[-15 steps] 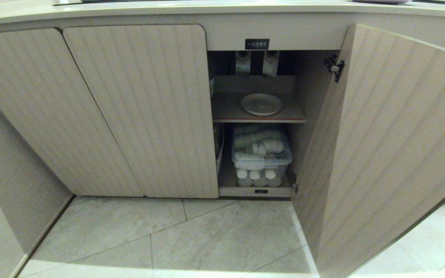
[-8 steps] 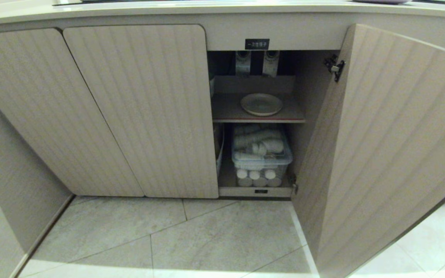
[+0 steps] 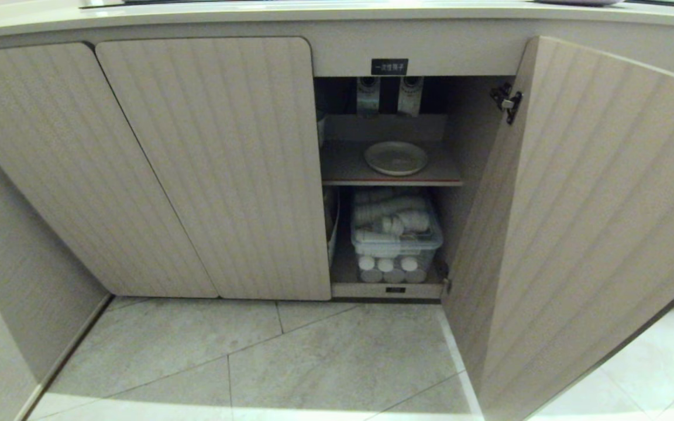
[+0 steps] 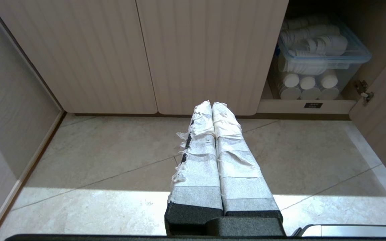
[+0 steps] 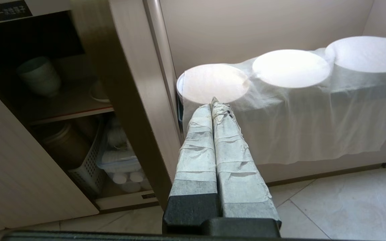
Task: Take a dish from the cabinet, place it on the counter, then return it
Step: Close the cabinet door
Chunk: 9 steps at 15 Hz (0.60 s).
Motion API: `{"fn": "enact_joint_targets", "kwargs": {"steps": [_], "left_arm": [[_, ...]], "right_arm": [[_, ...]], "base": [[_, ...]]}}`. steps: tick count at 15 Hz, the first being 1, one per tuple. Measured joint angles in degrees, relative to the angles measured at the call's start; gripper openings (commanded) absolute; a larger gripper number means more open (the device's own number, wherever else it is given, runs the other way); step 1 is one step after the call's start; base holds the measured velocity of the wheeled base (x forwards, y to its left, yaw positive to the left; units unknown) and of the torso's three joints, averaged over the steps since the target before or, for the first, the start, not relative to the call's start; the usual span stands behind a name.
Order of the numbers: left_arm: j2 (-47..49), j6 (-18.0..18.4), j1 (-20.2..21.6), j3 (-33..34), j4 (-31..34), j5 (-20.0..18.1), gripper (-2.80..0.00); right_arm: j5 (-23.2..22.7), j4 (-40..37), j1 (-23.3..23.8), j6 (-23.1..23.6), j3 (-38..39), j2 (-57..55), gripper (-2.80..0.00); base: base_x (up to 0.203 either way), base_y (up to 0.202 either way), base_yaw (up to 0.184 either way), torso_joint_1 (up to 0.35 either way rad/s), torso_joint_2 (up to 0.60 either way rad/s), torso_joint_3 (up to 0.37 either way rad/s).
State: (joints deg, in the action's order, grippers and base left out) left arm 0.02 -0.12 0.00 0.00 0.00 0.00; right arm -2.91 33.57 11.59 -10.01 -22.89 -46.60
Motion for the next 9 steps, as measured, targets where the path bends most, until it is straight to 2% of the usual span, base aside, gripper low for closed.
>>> {"fn": "enact_joint_targets", "kwargs": {"steps": [5,9], "left_arm": [[0.0,0.01,0.0,0.0,0.0,0.0,-2.8],[0.0,0.0,0.0,0.0,0.0,0.0,-2.8]], "right_arm": [[-0.52,2.57,0.0,-1.69,-0.17,-2.33,-2.8],[-7.43,4.89,-0.58,-4.27,0.02,-3.01,-2.8]], "base": [[0.0,0.0,0.0,0.0,0.0,0.0],[0.0,0.0,0.0,0.0,0.0,0.0]]}}
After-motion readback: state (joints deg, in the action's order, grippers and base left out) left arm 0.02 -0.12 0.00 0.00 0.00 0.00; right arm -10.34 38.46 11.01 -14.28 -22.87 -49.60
